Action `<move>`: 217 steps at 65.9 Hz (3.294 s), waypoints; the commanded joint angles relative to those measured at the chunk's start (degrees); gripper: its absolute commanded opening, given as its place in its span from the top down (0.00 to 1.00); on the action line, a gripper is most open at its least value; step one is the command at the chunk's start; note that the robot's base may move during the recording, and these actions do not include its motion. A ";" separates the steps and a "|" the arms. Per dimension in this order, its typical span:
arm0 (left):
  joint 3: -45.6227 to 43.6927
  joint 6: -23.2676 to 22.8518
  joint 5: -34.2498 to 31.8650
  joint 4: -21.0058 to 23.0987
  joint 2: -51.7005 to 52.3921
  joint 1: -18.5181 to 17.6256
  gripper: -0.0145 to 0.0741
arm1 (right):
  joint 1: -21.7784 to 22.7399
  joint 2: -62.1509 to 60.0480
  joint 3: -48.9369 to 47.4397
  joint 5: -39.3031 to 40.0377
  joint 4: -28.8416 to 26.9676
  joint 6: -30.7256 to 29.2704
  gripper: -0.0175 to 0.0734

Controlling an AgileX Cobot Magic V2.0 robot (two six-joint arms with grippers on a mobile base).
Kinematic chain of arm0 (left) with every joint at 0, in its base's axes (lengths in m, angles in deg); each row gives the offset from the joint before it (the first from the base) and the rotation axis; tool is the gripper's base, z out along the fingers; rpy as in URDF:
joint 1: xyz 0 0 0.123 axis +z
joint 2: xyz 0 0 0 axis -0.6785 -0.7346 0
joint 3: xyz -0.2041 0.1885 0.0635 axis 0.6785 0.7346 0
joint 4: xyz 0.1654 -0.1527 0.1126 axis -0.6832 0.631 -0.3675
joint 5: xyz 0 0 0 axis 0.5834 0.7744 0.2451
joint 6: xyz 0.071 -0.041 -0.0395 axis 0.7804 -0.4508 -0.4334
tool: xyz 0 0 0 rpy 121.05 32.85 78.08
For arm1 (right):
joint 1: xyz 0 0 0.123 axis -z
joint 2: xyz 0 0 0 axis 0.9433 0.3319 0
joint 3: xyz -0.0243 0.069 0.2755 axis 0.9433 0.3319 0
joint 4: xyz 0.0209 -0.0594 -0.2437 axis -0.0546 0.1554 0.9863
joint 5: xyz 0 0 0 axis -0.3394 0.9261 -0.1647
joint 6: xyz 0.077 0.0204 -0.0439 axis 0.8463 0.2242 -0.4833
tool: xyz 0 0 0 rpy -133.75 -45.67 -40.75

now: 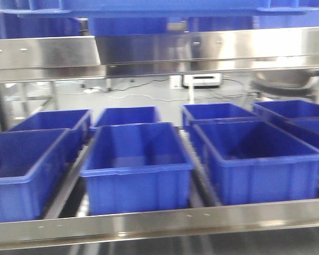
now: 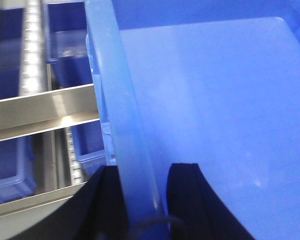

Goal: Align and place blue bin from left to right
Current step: 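Hold the bin aloft with both grippers while driving away from the shelf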

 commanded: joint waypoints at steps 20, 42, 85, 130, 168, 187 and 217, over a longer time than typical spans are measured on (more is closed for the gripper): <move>-0.84 1.15 -3.69 -0.90 1.58 0.14 0.96 | 0.52 -1.10 -0.70 6.30 2.30 -0.82 0.97; -0.84 1.15 -3.69 -0.90 1.58 0.14 0.96 | 0.52 -1.10 -0.70 6.29 2.30 -0.82 0.97; -0.84 1.15 -3.69 -0.90 1.58 0.14 0.96 | 0.52 -1.10 -0.70 6.29 2.30 -0.82 0.97; -0.84 1.15 -3.69 -0.90 1.58 0.14 0.96 | 0.52 -1.10 -0.70 6.58 2.30 -0.82 0.97; -0.84 1.15 -3.67 -3.10 1.58 0.14 0.96 | 0.52 -1.10 -0.70 7.46 2.30 -0.82 0.97; -0.84 1.15 -3.67 -3.10 1.58 0.14 0.96 | 0.52 -1.10 -0.70 7.46 2.30 -0.82 0.97; -0.84 1.15 -3.78 -3.22 1.58 0.14 0.96 | 0.52 -1.10 -0.70 7.62 2.30 -0.82 0.97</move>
